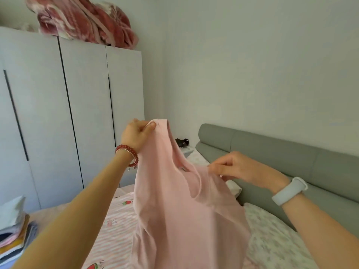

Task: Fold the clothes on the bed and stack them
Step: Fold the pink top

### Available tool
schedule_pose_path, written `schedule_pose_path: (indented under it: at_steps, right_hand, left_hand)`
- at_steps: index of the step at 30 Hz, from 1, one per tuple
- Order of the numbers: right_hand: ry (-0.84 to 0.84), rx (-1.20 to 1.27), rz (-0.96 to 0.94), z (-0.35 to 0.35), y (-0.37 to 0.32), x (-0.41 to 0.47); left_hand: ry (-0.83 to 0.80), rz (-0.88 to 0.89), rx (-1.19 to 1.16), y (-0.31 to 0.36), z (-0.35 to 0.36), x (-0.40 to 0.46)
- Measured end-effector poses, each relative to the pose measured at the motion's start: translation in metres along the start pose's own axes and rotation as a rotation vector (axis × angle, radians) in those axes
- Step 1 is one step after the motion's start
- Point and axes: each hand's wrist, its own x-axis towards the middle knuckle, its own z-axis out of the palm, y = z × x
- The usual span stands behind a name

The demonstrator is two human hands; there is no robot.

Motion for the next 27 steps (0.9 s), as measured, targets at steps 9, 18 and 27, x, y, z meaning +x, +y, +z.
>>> schedule_pose_path:
  at_steps: [9, 18, 27]
  right_hand:
    - [0.470, -0.214, -0.475, 0.031, 0.005, 0.047]
    - [0.491, -0.733, -0.902, 0.054, -0.013, 0.067]
    - [0.668, -0.602, -0.844, 0.059, -0.004, 0.065]
  left_hand:
    - [-0.256, -0.165, -0.526, 0.003, -0.001, -0.035]
    - [-0.493, -0.213, -0.544, 0.002, -0.003, -0.049]
    - [-0.417, -0.260, -0.534, -0.001, 0.010, -0.061]
